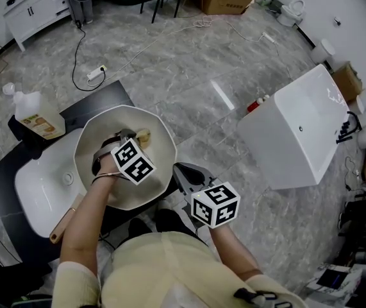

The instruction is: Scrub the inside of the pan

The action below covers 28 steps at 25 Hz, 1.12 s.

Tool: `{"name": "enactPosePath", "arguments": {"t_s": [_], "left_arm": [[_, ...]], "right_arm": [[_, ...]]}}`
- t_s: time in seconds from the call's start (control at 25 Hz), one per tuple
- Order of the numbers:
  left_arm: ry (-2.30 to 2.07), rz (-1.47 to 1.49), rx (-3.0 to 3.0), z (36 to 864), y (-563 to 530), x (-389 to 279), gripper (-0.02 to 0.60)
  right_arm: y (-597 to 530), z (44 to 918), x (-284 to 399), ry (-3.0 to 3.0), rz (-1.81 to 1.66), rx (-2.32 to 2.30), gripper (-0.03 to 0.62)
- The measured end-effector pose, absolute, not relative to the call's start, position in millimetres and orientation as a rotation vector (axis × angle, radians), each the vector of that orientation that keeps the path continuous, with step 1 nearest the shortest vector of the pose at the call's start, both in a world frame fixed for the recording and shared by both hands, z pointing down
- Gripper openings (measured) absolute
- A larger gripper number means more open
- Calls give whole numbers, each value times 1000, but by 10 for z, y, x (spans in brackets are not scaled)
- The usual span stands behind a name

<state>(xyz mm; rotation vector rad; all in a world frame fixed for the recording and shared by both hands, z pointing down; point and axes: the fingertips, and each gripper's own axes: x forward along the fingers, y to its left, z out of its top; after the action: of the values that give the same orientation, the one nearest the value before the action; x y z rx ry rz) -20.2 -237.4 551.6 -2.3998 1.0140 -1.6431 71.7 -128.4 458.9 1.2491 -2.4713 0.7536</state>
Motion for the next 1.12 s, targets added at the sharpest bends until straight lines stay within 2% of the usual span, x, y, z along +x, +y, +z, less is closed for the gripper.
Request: {"name": "enactPosePath", "arguments": {"t_s": [0.56,1.12], "left_arm": [[478,-1660,-2465,5562,-1675,103,40],[154,-1817,-2414,5653,-1135,-147,40]], "right_arm": [[-1319,4517,728,-2489,728,1282,17],[-1324,4508,485,-2529,700,1181,17]]}}
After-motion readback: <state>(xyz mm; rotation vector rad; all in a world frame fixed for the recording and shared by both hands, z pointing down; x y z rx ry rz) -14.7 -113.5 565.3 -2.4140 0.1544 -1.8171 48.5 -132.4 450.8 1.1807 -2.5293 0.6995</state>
